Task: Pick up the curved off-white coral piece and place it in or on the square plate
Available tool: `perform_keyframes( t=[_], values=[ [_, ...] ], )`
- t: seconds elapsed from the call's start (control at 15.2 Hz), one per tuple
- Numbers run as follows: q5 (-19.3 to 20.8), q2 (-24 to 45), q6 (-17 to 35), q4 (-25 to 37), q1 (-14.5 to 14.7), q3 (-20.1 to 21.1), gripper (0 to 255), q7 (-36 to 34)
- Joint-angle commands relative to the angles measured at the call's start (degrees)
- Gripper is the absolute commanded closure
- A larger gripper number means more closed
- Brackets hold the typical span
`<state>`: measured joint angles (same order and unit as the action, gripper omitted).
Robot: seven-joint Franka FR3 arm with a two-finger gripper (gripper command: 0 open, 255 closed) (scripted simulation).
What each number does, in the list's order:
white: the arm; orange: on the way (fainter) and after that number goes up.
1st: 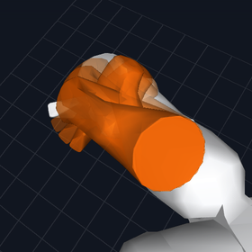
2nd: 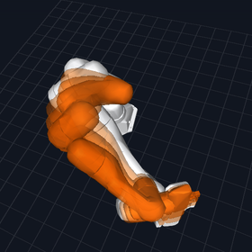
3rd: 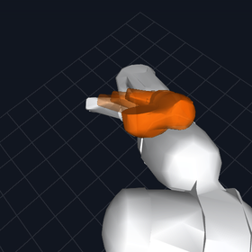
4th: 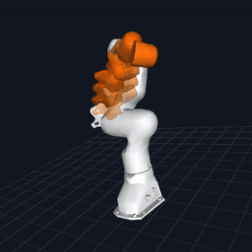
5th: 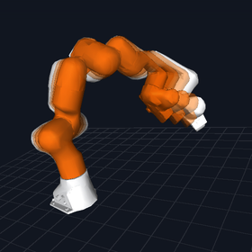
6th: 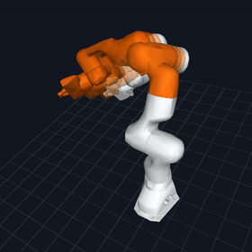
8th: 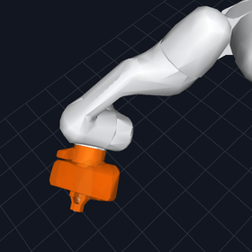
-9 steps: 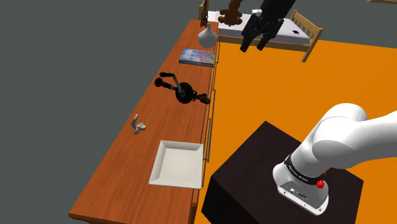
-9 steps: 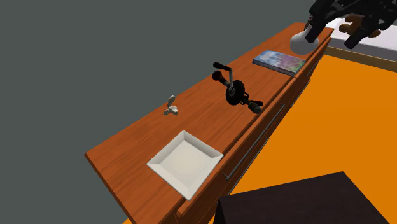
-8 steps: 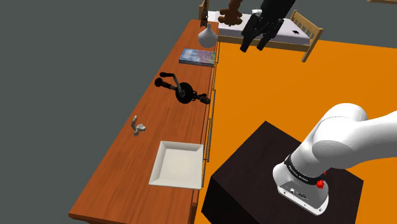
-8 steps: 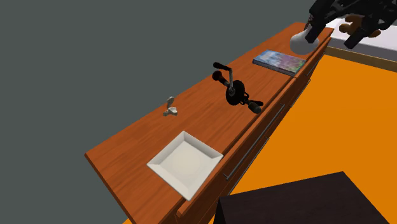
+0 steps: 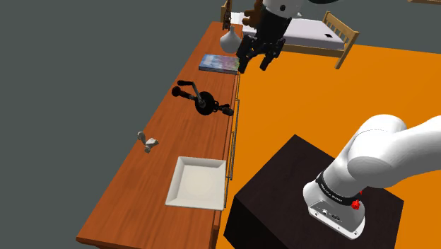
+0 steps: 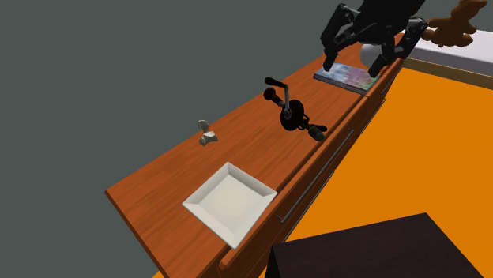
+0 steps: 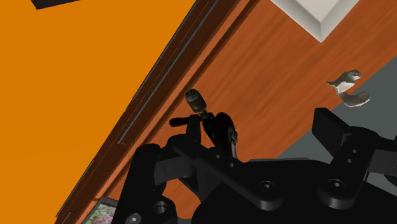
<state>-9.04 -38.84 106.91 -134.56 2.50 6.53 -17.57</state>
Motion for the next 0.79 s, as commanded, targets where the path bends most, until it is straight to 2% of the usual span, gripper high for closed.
perform_keyframes(
  t=[0.0,0.4,0.73],
  values=[
    [-0.68,2.74,3.09,-0.40,0.22,2.17,0,-2.50],
    [-1.13,12.79,10.39,2.08,0.40,8.60,0,-10.47],
    [0.86,22.69,15.58,6.30,0.11,13.60,0,-17.88]
  ],
)
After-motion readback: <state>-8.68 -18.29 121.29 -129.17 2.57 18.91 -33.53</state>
